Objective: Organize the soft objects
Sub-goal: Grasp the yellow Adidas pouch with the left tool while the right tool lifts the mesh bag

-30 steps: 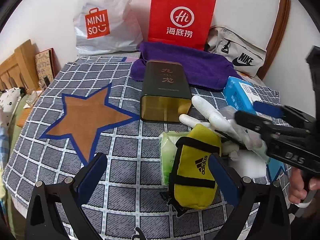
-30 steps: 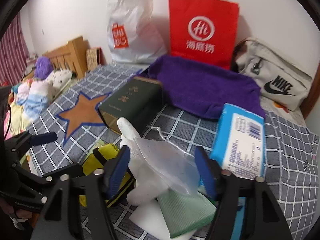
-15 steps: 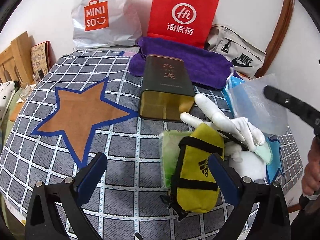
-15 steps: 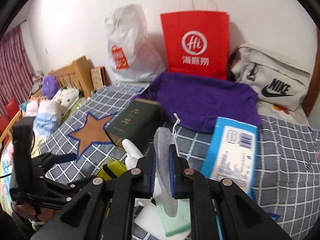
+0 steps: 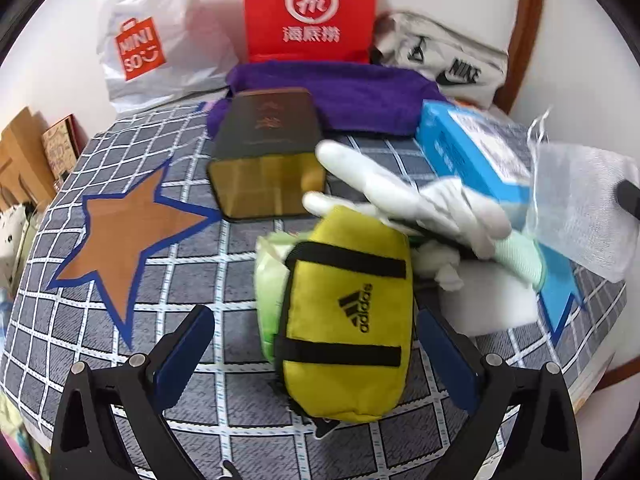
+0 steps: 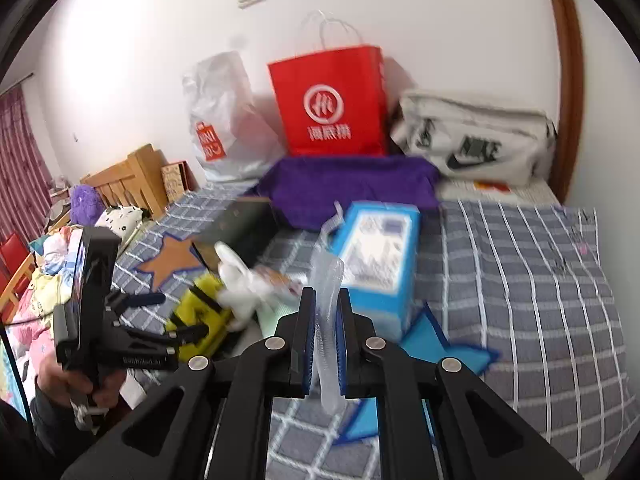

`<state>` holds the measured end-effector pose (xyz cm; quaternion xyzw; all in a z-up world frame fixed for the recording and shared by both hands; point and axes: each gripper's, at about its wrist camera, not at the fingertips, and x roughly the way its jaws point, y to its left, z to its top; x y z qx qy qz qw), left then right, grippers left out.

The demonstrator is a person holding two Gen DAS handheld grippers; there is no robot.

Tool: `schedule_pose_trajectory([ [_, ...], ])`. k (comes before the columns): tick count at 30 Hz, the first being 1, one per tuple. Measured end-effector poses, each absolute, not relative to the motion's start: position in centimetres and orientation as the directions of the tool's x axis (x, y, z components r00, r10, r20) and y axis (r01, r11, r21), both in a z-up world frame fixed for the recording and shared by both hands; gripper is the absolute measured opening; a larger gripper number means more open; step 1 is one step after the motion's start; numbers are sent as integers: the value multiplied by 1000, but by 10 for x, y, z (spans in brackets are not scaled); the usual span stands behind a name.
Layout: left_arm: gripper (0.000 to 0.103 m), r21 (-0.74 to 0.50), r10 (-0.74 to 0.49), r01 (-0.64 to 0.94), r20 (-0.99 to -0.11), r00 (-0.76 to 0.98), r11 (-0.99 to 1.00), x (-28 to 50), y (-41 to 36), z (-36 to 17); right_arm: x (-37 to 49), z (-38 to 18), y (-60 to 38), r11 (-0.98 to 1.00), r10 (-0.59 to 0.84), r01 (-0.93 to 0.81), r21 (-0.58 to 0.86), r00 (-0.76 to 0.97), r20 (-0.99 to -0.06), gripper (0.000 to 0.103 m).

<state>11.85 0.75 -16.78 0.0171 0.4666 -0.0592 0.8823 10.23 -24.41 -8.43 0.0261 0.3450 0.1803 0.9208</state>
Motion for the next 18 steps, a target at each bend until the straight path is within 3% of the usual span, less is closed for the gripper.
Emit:
schedule_pose_trajectory([
  [10, 102, 75, -3, 124, -846, 533, 989, 127, -9, -182, 100, -140, -256, 916, 390, -337, 220, 606, -693, 12],
  [15, 79, 63, -18, 132, -844, 536, 989, 128, -9, -178, 112, -142, -253, 881, 470, -368, 299, 600, -647, 15],
  [18, 68, 76, -8, 133, -841, 541, 988, 128, -9, -176, 116, -141, -249, 872, 485, -380, 307, 599, -637, 8],
])
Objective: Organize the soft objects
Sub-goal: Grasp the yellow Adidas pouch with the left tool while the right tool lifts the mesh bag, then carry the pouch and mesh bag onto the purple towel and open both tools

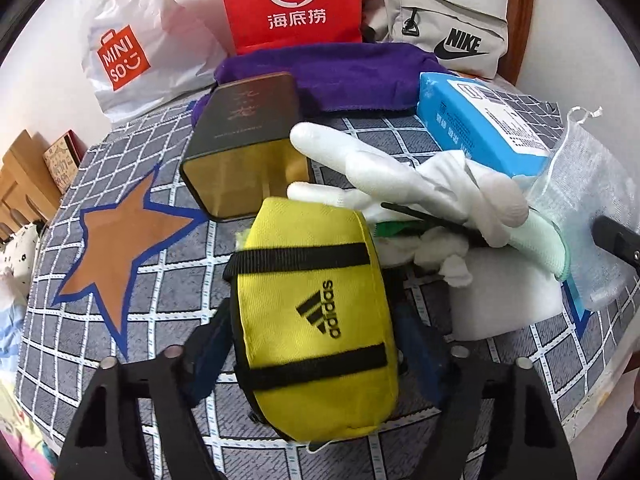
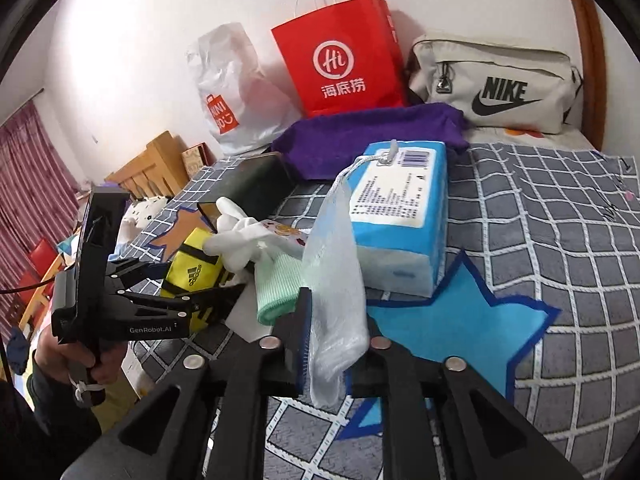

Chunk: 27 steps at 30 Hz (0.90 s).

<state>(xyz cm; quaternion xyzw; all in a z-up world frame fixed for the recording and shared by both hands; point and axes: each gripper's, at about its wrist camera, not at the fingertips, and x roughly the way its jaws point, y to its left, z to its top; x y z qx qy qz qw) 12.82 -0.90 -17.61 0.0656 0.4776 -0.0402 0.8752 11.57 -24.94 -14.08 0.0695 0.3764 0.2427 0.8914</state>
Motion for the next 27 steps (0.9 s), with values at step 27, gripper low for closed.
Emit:
schedule_pose_trajectory([
  [27, 53, -43, -54, 34, -779, 625, 999, 147, 46, -103, 125, -82, -278, 903, 430, -337, 268, 665, -611, 6],
])
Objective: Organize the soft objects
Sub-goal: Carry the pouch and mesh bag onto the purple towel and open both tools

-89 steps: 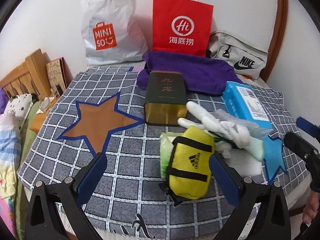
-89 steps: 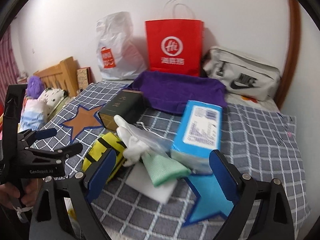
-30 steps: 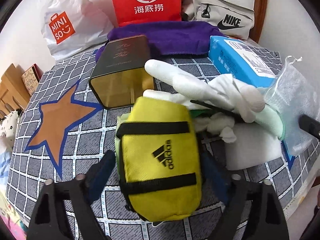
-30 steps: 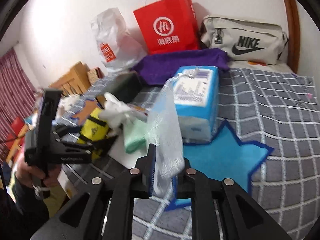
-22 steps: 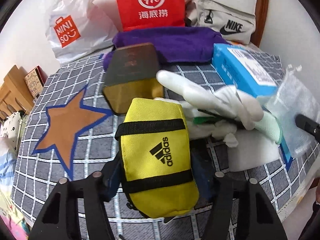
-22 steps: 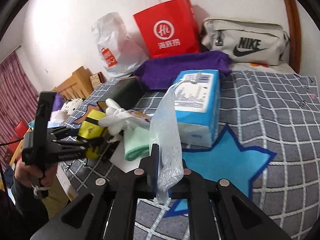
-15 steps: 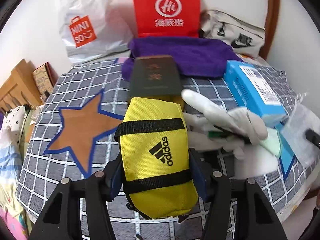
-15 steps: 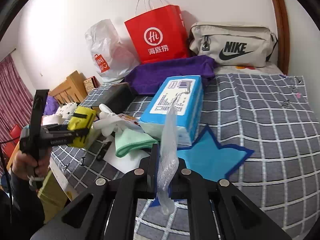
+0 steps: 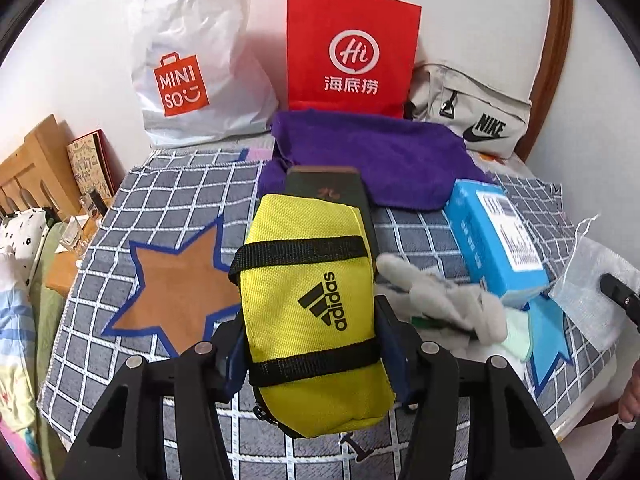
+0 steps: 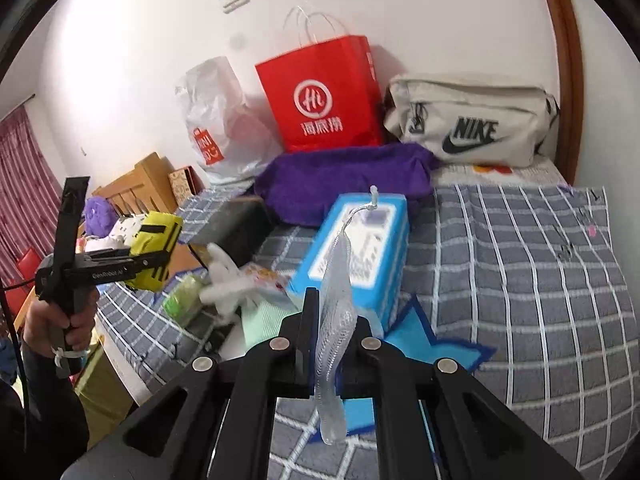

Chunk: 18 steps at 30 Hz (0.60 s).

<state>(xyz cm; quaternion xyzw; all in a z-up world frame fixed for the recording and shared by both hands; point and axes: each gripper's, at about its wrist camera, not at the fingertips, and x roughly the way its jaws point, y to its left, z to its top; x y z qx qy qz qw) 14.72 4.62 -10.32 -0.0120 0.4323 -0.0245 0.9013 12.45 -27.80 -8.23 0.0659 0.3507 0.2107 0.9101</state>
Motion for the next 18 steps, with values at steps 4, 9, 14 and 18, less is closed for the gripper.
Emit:
schedule_pose_trajectory([
  [4, 53, -53, -62, 33, -782, 621, 998, 161, 48, -99, 141, -69, -269, 905, 423, -343, 250, 678, -602, 6],
  [9, 53, -65, -78, 44, -779, 623, 997, 182, 47, -91, 176, -57, -258, 918, 394, -322, 230, 679, -619, 6],
  [14, 53, -57, -84, 63, -773, 629, 996, 212, 41, -80, 214, -43, -247, 921, 387, -326, 214, 698, -602, 6],
  [18, 53, -50, -82, 69, -780, 621, 996, 240, 35, -77, 243, -38, -240, 922, 384, -331, 201, 710, -590, 6],
])
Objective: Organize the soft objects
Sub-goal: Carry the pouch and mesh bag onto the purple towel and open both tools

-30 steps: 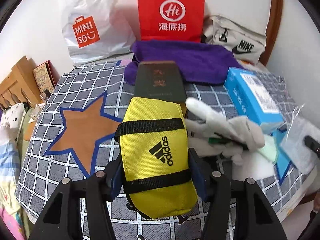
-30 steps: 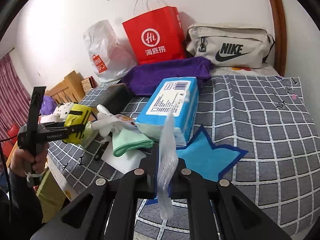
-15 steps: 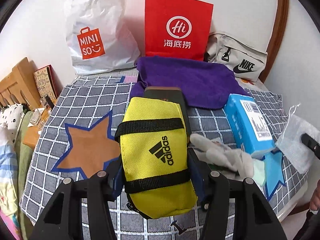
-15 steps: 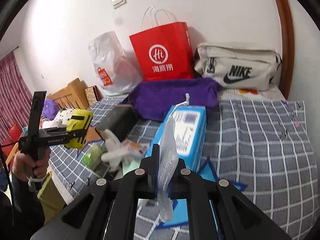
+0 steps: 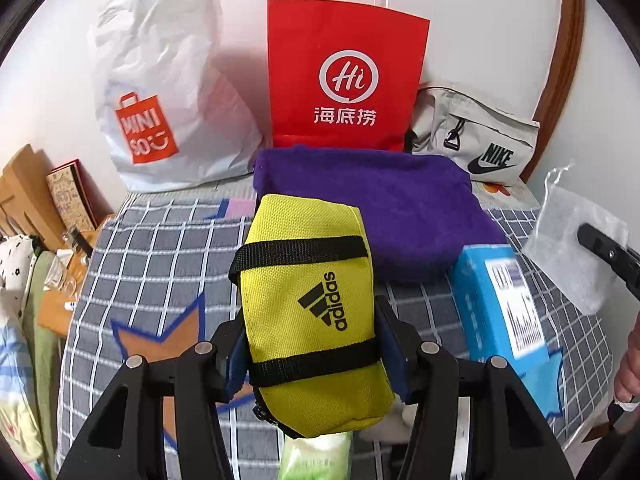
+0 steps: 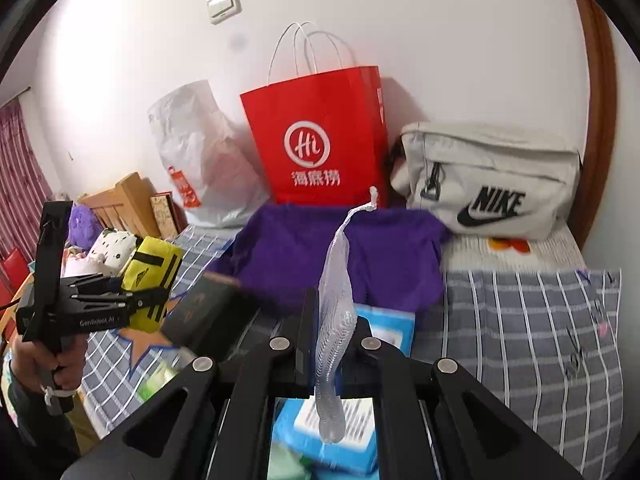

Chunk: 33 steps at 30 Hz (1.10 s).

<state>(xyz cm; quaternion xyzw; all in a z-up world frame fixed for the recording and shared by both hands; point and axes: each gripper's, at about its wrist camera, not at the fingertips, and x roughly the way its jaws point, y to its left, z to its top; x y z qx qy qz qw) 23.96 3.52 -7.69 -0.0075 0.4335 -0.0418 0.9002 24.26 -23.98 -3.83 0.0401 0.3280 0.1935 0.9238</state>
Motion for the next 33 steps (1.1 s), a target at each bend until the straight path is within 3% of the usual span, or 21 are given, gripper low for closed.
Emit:
schedule_pose_trajectory([
  [17, 53, -81, -98, 55, -824, 559, 995, 351, 33, -94, 360, -67, -221, 938, 332, -311, 154, 677, -657, 6],
  [33, 53, -94, -92, 20, -880, 466, 995, 423, 39, -135, 421, -98, -207, 937, 291, -340, 79, 637, -714, 6],
])
